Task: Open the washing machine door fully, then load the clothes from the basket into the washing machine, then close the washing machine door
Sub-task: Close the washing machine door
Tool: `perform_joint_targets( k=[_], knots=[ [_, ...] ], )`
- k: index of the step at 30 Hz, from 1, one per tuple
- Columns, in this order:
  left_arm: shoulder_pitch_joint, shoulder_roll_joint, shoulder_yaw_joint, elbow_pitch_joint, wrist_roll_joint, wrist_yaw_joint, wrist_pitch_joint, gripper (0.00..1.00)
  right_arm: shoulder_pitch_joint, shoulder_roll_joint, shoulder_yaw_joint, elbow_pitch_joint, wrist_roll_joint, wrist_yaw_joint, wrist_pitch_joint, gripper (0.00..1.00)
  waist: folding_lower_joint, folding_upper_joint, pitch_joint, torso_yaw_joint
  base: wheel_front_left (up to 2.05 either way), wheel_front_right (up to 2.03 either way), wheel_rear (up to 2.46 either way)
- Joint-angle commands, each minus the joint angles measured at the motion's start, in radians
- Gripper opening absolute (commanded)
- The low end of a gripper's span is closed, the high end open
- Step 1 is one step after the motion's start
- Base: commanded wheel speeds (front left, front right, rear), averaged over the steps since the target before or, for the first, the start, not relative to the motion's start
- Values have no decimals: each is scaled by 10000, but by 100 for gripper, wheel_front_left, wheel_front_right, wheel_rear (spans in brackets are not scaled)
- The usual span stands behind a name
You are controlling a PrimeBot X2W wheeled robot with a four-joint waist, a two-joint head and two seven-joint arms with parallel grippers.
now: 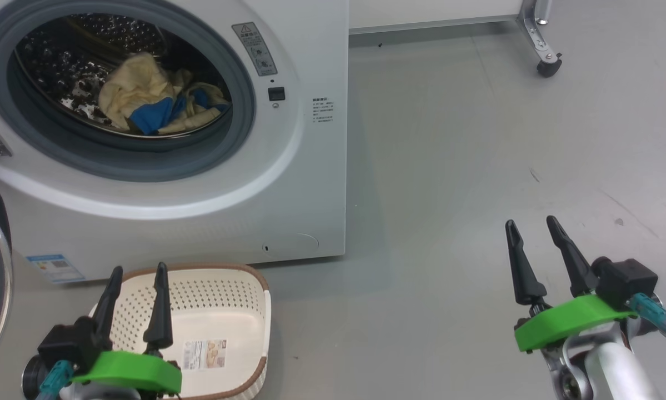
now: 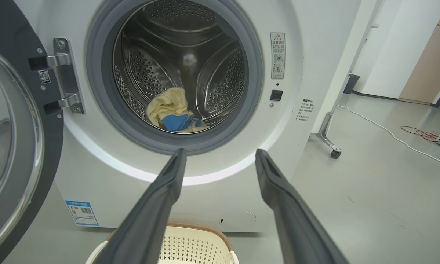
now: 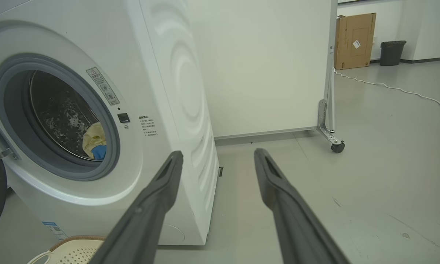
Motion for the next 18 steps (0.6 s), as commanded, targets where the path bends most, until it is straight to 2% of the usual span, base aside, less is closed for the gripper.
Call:
perform_joint_targets(
  k=[1,18],
  knots=[
    [-350,74,461,-318,156,-53,-112,100,-328,-45,242,-268,8,0,-69,100,0,0,-9,4,0,0,0],
    [-324,-200,756,-224,582,-179,-112,100,-347,-45,312,-210,-43,0,-69,100,0,0,-5,31,0,0,0]
  ],
)
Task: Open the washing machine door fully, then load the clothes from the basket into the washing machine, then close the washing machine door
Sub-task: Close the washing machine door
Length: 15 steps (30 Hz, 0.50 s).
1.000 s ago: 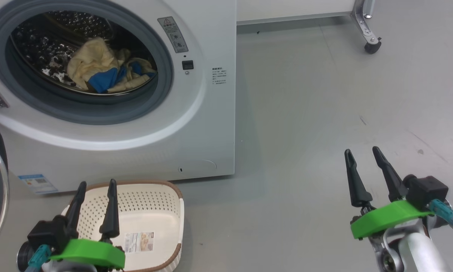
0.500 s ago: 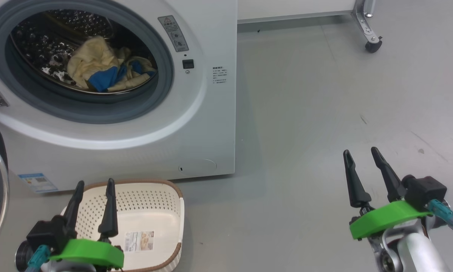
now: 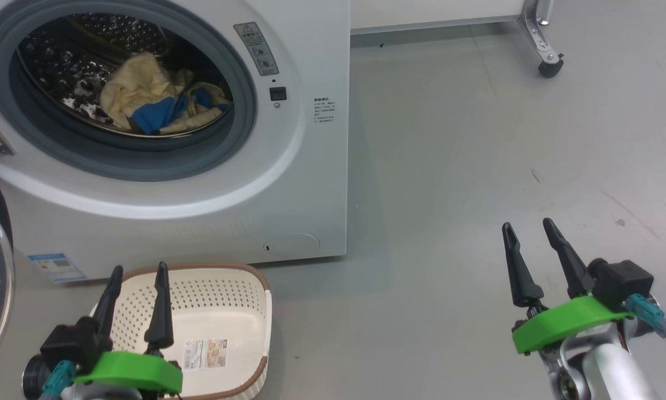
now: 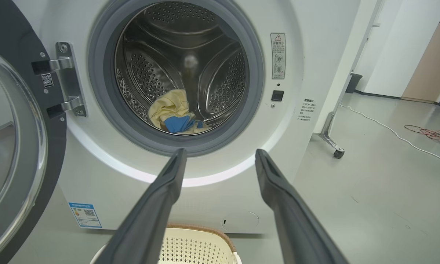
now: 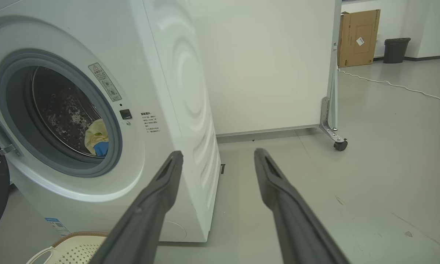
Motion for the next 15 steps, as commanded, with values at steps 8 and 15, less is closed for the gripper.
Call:
perform_joint_targets(
  k=[8,15],
  knots=[
    [-364,1,507,-270,107,-40,-112,100,-369,-45,185,-310,-42,0,-69,100,0,0,31,51,0,0,0],
    [-358,-48,535,-215,239,-54,-112,100,-383,-45,169,-294,-35,0,-69,100,0,0,31,65,0,0,0]
  ],
)
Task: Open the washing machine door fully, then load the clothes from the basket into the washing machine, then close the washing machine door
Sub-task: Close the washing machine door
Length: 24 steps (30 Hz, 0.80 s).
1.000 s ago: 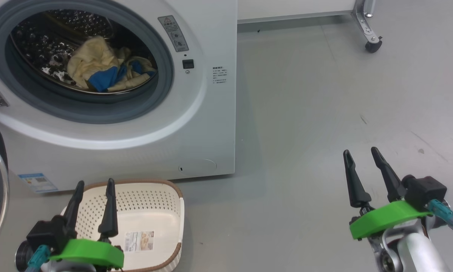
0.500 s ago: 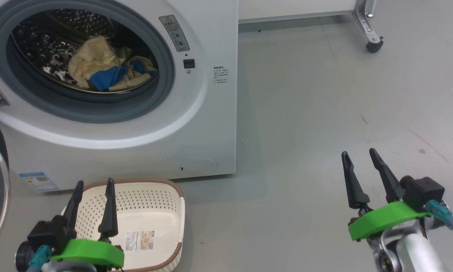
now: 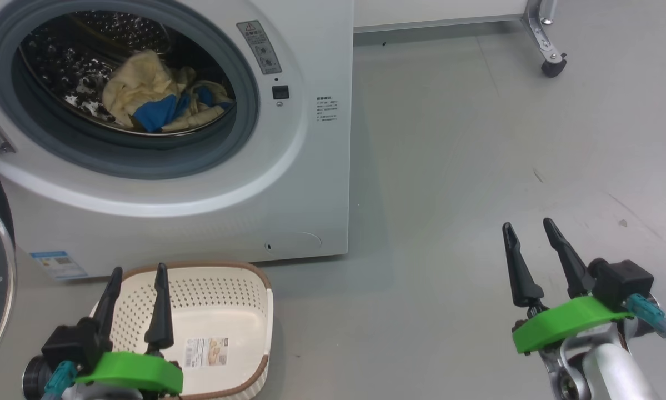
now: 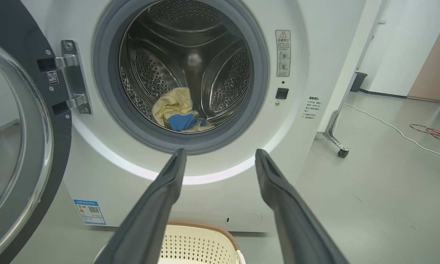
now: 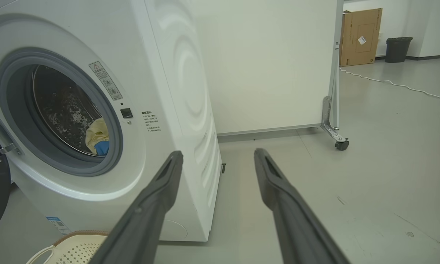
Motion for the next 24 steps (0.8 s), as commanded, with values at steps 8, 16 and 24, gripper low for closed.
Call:
perform_joint_targets(
  k=[8,16,24],
  knots=[
    [-394,59,394,-191,-57,-59,-112,100,-398,-45,133,-289,-67,0,-69,100,0,0,-9,32,-4,4,0],
    [-402,52,464,-154,-415,-66,-112,100,-394,-45,151,-265,-50,0,-69,100,0,0,-37,8,-83,83,0],
    [-367,41,519,-352,-412,-67,-113,100,-374,-45,131,-234,-38,0,-69,100,0,0,-61,-16,-178,178,0]
  ],
)
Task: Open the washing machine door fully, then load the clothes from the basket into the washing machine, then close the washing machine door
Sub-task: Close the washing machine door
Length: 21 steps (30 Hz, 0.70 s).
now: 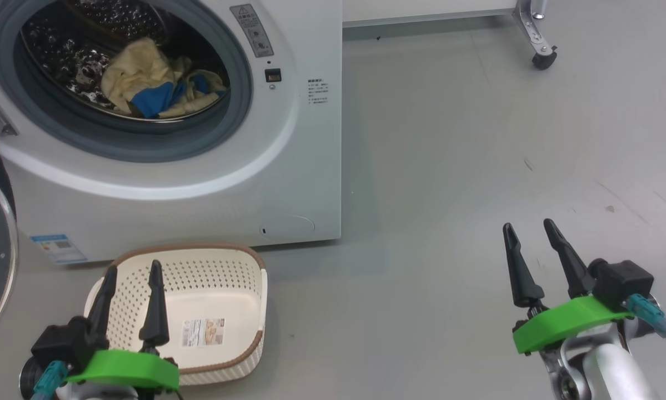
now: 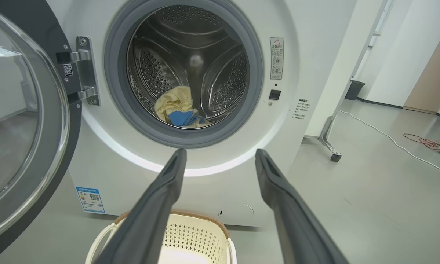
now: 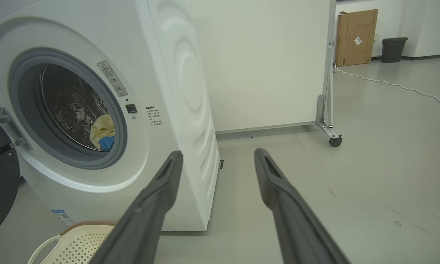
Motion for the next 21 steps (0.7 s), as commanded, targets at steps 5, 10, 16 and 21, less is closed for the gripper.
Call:
perform_joint_targets(
  k=[5,10,16,21],
  knots=[
    [-273,82,394,-438,172,3,-113,100,-361,-47,167,-260,-19,0,-69,100,-1,1,-23,4,-166,166,0],
    [-244,47,390,-394,313,3,-113,100,-363,-47,154,-238,-34,0,-69,100,-1,1,-48,23,-98,98,0],
    [-224,-10,444,-442,380,3,-113,100,-372,-47,186,-206,-46,0,-69,100,-1,1,-54,39,-25,25,0],
    [-169,-55,463,-474,425,3,-113,100,-382,-47,182,-185,-61,0,-69,100,-1,1,-75,29,0,0,0]
  ],
)
